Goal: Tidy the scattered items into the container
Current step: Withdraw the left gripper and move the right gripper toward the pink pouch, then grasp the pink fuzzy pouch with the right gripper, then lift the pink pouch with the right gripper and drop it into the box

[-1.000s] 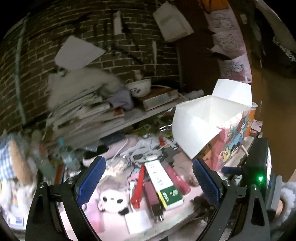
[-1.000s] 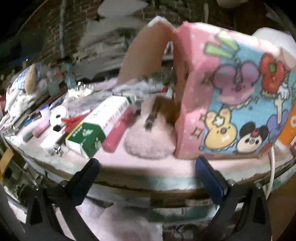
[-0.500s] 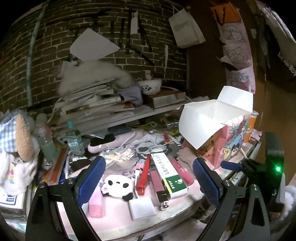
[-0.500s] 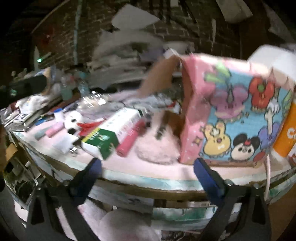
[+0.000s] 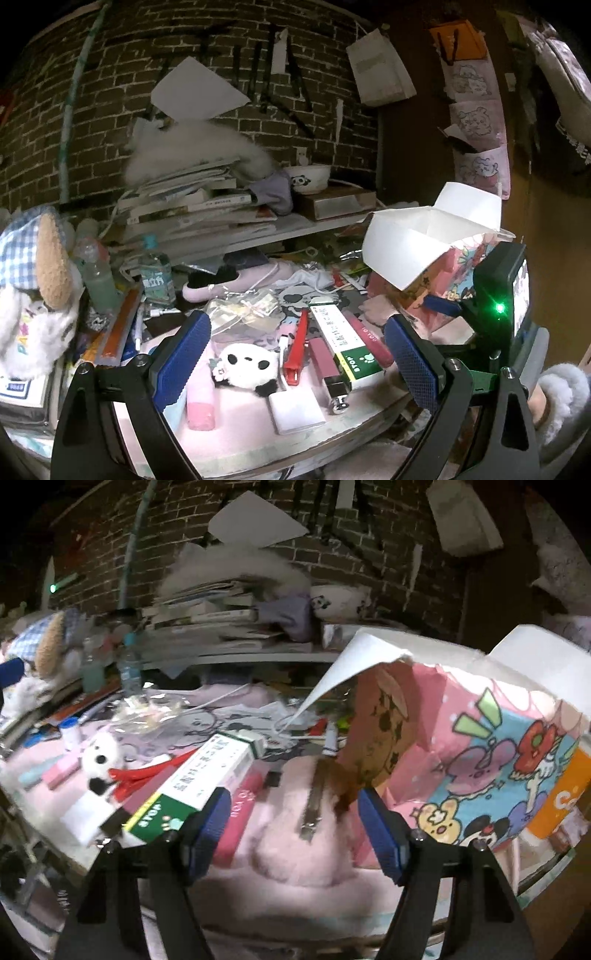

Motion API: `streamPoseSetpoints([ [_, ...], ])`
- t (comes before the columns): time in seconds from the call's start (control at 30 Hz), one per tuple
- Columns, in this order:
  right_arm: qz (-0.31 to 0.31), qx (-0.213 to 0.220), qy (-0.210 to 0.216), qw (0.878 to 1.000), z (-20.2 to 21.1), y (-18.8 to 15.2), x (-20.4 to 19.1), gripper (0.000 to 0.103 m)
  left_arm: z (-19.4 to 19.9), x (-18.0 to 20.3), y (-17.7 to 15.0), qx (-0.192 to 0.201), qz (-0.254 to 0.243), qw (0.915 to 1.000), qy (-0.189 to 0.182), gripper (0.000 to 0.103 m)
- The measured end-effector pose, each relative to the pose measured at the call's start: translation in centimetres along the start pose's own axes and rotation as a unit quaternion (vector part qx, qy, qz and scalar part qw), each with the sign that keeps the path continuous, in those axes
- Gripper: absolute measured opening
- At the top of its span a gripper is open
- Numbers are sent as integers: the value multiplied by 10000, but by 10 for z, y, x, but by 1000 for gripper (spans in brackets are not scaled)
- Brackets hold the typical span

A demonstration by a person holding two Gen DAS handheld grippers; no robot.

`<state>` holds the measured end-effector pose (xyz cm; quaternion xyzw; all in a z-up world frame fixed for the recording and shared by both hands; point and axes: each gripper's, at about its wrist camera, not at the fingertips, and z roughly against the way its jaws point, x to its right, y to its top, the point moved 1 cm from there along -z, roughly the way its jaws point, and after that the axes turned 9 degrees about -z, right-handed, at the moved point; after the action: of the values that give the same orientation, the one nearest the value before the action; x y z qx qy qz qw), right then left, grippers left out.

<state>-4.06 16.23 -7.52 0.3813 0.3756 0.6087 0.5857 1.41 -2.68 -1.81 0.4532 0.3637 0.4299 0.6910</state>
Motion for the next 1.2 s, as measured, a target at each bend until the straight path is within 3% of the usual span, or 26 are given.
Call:
streamPoseSetpoints([
  [0.17, -33, -214, -130, 9997, -7, -4, 3, 67, -2, -5, -4, -1, 95, 10000, -25, 94],
  [0.3, 103, -317, -362, 9988, -15, -11, 0, 57, -2, -5, -4, 33, 117, 9999, -10, 94],
  [0.47, -136, -509, -130, 9985, -22, -14, 6, 51, -3, -7, -4, 39, 128, 9999, -17, 95],
  [0.53, -204, -509, -24, 9985, -23, -15, 8, 38, -2, -7, -4, 34, 127, 9999, -30, 95],
  [0.73, -352, -507, 150, 9980, -22, -14, 11, 30, -2, -6, -5, 32, 130, 9999, -39, 95],
  [1.07, -303, -289, 355, 9985, -8, -11, 4, 28, -3, -5, -6, 44, 168, 9998, -36, 95],
  [1.2, -402, -222, 680, 9966, 0, -6, 3, 28, 2, -5, -6, 79, 144, 9999, 5, 95],
])
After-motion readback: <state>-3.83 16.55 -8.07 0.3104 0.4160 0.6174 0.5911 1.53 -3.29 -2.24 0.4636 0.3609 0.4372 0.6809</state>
